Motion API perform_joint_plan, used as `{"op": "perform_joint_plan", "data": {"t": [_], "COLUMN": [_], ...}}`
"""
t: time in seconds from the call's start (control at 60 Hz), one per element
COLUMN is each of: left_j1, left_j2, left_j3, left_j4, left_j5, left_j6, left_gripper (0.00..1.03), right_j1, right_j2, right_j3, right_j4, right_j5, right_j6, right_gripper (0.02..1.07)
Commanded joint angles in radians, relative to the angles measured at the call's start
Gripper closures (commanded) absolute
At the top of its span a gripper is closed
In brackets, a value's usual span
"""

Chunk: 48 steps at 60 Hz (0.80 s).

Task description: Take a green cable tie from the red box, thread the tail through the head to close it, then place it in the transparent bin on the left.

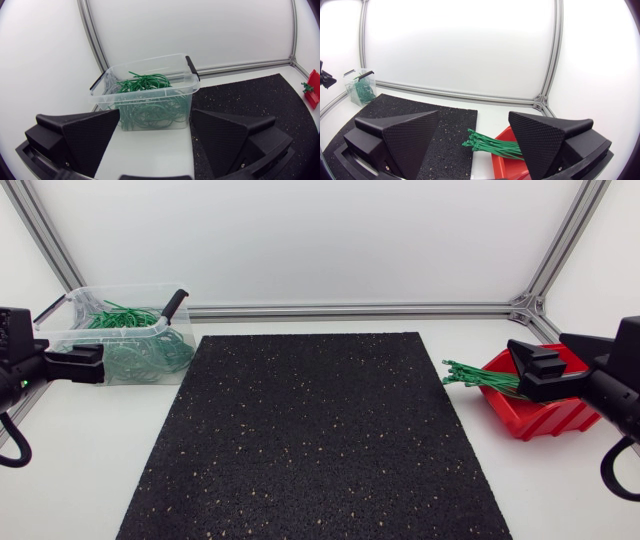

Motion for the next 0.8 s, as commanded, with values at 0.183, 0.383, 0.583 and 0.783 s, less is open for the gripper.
{"op": "perform_joint_plan", "data": {"t": [0.183,0.383,0.583,0.783], "left_j1": [-0.016,-0.037,-0.074,-0.105], "left_j2": [-0.221,-0.369,-0.475,-0.575], "left_j3": [-0.231,-0.375,-0.427,-0.466], "left_j4": [0.151,0.255,0.213,0.159], "left_j5": [0.026,0.037,0.027,0.014], "left_j6": [0.025,0.033,-0.01,-0.064], "left_gripper": [0.03,0.03,0.03,0.03], "right_j1": [0.009,0.029,0.048,0.068], "right_j2": [-0.164,-0.265,-0.364,-0.464], "right_j3": [-0.131,-0.21,-0.286,-0.363], "right_j4": [0.012,0.021,0.03,0.039], "right_j5": [0.027,0.06,0.091,0.123], "right_j6": [0.022,0.042,0.062,0.081], "right_gripper": [0.06,0.06,0.06,0.06]}}
